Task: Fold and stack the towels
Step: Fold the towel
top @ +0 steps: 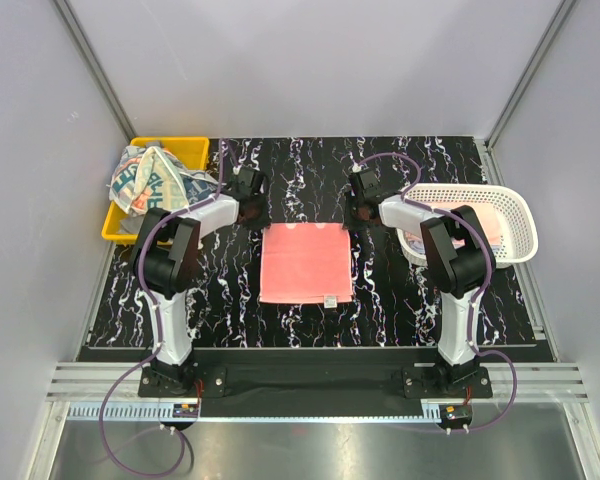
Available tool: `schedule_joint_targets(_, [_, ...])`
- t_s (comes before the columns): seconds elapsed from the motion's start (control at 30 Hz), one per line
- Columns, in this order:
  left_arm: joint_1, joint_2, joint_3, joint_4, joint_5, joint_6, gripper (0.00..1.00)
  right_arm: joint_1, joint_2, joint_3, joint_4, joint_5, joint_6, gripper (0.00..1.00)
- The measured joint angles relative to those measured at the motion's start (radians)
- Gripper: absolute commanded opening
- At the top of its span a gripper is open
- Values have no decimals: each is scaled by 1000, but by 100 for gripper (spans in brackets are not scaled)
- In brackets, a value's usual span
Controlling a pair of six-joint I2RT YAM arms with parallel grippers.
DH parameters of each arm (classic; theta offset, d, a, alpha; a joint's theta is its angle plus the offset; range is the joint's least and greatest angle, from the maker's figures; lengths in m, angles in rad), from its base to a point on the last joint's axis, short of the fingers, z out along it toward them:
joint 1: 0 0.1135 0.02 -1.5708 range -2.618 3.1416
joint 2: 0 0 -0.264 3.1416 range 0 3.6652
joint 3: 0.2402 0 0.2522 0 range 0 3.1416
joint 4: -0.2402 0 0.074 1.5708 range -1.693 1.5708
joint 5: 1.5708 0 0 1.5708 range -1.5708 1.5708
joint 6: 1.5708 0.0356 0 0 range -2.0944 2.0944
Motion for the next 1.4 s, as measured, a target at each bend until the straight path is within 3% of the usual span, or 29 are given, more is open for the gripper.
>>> schedule_joint_targets(0.3, [33,-18,-68,129,66,-27,16,0,0,0,3,-8,-8,9])
schedule_joint_targets(0.53, [47,-25,-95,191,102,-40,0,-1,0,0,15,-28,-14,4])
schedule_joint_targets(0.8, [56,-71,-116,240,126,-59,0,-3,-23,-19,52,-35,-16,3])
schedule_joint_targets(1.07, [57,-179,-163,291,128,-76,0,-6,-144,-91,110,-34,-16,2])
schedule_joint_targets(1.4, [58,-353,-344,326,108,-124,0,-7,-320,-274,191,-79,21,2])
